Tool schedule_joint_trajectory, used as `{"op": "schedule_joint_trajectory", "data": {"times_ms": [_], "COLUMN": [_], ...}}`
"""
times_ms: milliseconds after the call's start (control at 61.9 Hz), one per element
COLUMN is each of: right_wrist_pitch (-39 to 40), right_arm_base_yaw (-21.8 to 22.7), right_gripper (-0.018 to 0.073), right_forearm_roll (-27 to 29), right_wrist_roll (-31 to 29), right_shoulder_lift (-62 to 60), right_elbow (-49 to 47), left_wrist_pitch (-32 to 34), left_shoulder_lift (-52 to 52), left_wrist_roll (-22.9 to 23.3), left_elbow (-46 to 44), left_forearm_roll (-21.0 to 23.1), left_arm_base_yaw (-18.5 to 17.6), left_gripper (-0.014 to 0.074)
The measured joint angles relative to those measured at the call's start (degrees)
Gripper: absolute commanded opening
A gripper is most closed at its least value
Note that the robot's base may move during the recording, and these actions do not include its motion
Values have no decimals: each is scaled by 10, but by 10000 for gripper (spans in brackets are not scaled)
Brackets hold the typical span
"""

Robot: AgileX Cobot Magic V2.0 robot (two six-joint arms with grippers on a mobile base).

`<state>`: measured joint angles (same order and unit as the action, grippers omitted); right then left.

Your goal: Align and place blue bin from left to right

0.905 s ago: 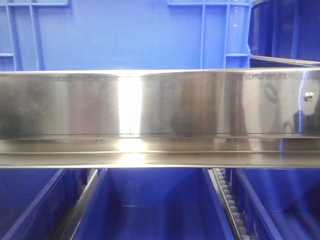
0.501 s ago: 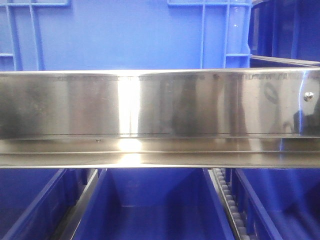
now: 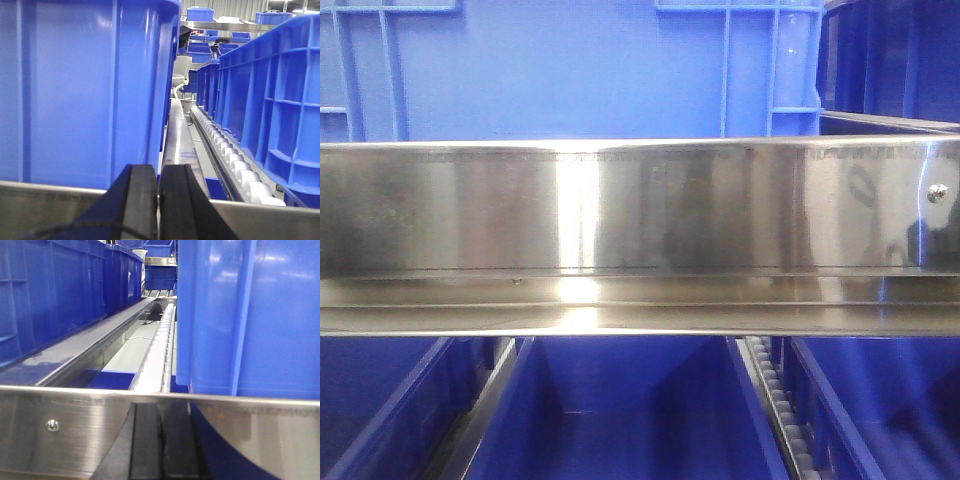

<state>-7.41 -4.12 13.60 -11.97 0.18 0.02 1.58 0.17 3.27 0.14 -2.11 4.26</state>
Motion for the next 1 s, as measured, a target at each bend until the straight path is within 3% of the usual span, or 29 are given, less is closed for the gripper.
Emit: {"op": "schedule_joint_trajectory", "data": {"times_ms": [372,582,695,759,937,1002], "right_wrist_pitch": [56,-60,-158,-195,-217,-208], "right_arm_base_yaw": [0,0,0,0,0,0], "right_gripper": [-71,-56,62,182,555,569], "right_forearm_roll": [20,29,34,35,39,39], "right_wrist_roll": [0,0,0,0,0,0], "right_shoulder_lift": [0,-1,25,50,130,161], "right_elbow": [-10,-169,-273,-325,-420,-434], "left_wrist_pitch": [25,-108,-184,-225,-287,-291], "left_shoulder_lift": [0,4,41,72,174,206], "left_wrist_roll": [0,0,0,0,0,0], "left_elbow": [-15,-181,-286,-341,-456,-478], "left_forearm_roll": [10,-20,-29,-32,-32,-32], "left_arm_base_yaw": [0,0,0,-4,-18,-20], "left_gripper": [15,17,31,101,452,569]}}
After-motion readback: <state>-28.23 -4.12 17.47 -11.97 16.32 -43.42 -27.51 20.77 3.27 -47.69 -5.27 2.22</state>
